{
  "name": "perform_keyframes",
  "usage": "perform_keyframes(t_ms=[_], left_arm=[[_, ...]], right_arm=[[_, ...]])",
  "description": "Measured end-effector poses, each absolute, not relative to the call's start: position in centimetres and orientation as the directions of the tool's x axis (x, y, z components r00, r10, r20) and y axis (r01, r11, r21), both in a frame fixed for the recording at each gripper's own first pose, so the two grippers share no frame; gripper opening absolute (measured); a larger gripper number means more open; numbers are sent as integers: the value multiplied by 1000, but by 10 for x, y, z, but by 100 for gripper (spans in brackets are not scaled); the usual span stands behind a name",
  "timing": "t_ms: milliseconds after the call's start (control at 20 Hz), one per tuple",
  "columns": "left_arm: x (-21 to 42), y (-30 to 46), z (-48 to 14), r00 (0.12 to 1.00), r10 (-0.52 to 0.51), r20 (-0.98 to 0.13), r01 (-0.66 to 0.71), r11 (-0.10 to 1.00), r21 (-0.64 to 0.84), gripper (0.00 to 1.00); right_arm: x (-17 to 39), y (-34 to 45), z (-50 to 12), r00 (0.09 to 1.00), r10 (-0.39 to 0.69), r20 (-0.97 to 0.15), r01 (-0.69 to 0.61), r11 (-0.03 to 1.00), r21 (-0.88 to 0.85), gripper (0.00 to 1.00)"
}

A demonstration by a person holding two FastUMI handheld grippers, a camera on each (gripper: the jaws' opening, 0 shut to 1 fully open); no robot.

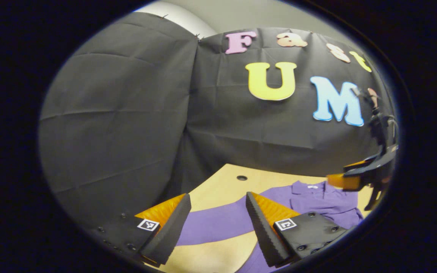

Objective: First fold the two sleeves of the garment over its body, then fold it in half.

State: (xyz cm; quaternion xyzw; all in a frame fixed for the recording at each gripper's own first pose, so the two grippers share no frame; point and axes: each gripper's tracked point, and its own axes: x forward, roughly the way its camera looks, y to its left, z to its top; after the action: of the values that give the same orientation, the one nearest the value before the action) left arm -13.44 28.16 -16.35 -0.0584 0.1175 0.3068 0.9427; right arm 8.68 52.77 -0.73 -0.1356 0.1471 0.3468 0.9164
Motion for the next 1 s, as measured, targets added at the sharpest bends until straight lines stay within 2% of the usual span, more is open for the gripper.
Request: perform_keyframes(t_ms=[250, 350, 450, 550, 600, 650, 1000], left_arm=[[-145, 319, -213, 691, 638, -340, -684, 729, -25, 92], [-149, 334, -227, 652, 665, -365, -720, 694, -21, 95], [-156, 346, -240, 613, 687, -390, -750, 662, -12, 92], [-162, 356, -254, 581, 701, -413, -772, 636, -5, 92], [-164, 360, -259, 568, 707, -422, -780, 626, -1, 96], [-166, 365, -264, 554, 713, -430, -788, 616, 6, 93], [-188, 393, -318, 443, 721, -532, -837, 545, 42, 93]], right_arm=[[72, 473, 36, 770, 582, -262, -623, 774, -110, 95], [70, 448, 49, 801, 557, -222, -587, 802, -107, 95], [70, 421, 56, 833, 520, -192, -544, 832, -109, 95], [69, 398, 62, 857, 484, -175, -506, 856, -109, 95], [70, 389, 64, 867, 469, -168, -488, 866, -105, 95], [69, 380, 65, 876, 454, -164, -472, 876, -101, 95], [55, 319, 67, 928, 334, -165, -350, 933, -79, 95]])
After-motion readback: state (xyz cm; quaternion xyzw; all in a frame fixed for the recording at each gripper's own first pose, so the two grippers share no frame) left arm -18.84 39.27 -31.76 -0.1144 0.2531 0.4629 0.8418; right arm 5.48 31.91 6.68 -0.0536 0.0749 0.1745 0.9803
